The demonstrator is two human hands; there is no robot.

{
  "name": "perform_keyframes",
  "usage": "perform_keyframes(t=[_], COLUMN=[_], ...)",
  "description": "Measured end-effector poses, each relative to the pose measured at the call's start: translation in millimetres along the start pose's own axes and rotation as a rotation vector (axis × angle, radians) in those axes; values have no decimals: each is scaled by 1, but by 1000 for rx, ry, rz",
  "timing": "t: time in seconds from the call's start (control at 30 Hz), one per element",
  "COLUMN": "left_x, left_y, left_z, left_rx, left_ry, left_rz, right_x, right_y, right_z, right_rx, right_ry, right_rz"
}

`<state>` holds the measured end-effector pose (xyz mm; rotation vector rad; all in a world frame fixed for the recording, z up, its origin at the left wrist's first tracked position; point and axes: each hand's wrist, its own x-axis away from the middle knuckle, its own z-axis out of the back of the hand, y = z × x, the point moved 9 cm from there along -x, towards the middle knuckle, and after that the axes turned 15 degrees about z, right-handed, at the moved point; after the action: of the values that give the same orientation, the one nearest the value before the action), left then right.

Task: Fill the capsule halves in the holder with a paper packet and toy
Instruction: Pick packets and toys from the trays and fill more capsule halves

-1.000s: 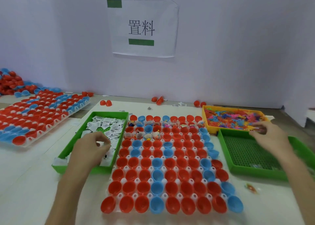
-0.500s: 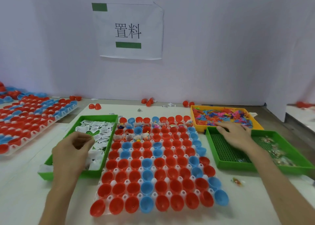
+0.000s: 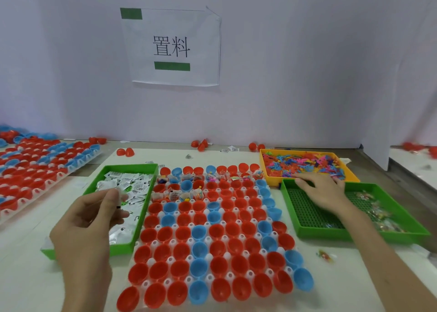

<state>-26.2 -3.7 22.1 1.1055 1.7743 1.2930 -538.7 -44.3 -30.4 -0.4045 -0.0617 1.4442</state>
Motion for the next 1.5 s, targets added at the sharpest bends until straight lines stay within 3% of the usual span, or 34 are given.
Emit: perform_keyframes(t=[0.2,0.33,0.57,0.67,0.8,0.9,1.0,1.1,1.3,1.5], left_x=[62,97,119,122,124,123,119,117,116,117], left_y=[-13,-15,-31,-37,-40,-42,-47,-48,-44,-47], left_z=[-37,-74,-104,-110,-112,-109,-98,-89,-91,-95], left_rx=[257,224,292,314,316,311,308,341,339,368], left_ry=[-89,-231,-361,-372,-360,-321,-223,-161,-189,-221], left_rz=[178,226,385,440,471,502,526,531,481,481], right_x=[-3,2,16,19,33,55,71,81,86,82], right_y=[1,-7,-19,-39,-102,-158,-203,-230,-240,-231], right_z=[2,6,54,53,46,41,32,23,18,26], right_rx=[-54,-133,-529,-813,-1130,-1271,-1372,-1427,-1318,-1432], right_ry=[64,131,530,425,37,-202,-311,-315,-19,91], right_rz=[-10,22,100,117,339,484,506,507,495,458])
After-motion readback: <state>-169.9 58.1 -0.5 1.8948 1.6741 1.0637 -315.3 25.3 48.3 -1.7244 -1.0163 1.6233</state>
